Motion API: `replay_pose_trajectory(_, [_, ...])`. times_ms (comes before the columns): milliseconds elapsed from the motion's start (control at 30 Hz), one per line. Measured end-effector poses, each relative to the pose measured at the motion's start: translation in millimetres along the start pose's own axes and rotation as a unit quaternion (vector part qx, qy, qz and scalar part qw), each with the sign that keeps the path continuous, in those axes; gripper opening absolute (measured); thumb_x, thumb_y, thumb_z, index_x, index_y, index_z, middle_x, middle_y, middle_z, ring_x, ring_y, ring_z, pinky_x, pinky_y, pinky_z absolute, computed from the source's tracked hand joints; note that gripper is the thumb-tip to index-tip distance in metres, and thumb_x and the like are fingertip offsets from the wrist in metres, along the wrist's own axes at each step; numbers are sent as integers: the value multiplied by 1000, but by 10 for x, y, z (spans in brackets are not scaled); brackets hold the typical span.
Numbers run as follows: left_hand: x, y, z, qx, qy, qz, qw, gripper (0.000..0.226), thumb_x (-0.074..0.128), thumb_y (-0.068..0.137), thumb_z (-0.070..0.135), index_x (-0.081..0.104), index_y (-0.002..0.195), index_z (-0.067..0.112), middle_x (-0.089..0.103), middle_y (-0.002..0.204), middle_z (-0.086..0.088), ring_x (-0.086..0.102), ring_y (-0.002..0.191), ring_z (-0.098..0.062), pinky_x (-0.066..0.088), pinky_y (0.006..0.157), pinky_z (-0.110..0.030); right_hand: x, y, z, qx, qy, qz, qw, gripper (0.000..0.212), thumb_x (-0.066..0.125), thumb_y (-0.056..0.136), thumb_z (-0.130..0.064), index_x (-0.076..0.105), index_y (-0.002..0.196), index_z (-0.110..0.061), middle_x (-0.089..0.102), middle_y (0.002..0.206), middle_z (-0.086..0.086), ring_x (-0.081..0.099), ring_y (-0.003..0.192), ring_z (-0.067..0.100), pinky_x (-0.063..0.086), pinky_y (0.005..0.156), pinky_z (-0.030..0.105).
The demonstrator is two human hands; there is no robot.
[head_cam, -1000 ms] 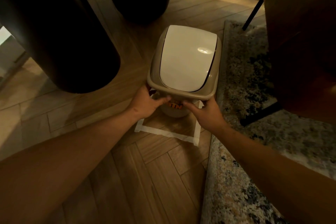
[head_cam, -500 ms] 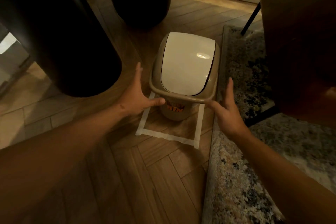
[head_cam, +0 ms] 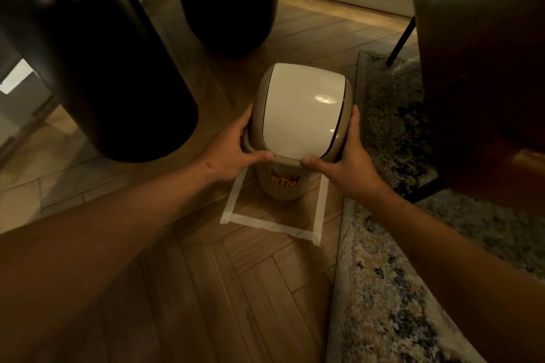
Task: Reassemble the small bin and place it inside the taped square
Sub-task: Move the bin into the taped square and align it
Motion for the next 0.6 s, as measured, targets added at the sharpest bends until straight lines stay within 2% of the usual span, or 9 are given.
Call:
replay_pose_trajectory(133, [-34,-5,-12,-4,15,6,1000,114,86,75,34,11,159,48,39,157,14,42,143,-8,42,115,-41,-14,-18,22,5,-7,29,1000,135,91,79,-37,-14,165,-38,40,148,-30,36,130,-14,33,93,2])
replay_pose_trajectory(267, [-40,-17,-10,-4,27,2,1000,111,85,79,24,12,160,42,40,157,12,43,143,-9,42,114,-37,-12,-27,15,3,-17,26,1000,134,91,80,-35,-13,166,-33,41,147,-29,37,129,-14,37,104,16])
replay_pose_trajectory(333, [-49,-42,10,-4,31,5,1000,111,85,79,23,12,161,40,40,154,15,42,142,-7,41,114,-33,-22,-41,-22,-3,-19,27,999,133,91,80,-37,-10,166,-37,43,145,-34,39,131,-12,38,101,12])
replay_pose_trajectory(433, [-33,-83,21,-7,32,6,999,111,85,78,25,13,161,38,39,155,15,41,143,-6,41,115,-33,-11,-64,-26,-2,-18,19,1000,134,93,77,-37,-7,166,-40,48,149,-32,47,136,-5,44,103,17])
replay_pose_trajectory(533, [-13,-98,34,-6,32,1,999,111,86,77,30,14,161,39,39,158,10,40,145,-10,42,115,-42,13,-72,21,-8,-12,4,1000,143,96,73,-38,-13,165,-38,40,136,-55,42,123,-32,39,91,-4])
replay_pose_trajectory(600, [-21,-97,54,-4,43,-1,999,110,85,74,40,17,160,38,38,160,7,38,147,-13,42,115,-46,25,-89,42,-3,-10,2,1000,148,96,70,-38,-18,165,-34,36,139,-52,37,123,-35,35,92,-7])
Point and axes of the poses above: each hand's wrist, its own y-axis towards the middle knuckle, its own x-axis out of the palm, z = x × y, the point moved 8 cm from there along y, towards the middle knuckle
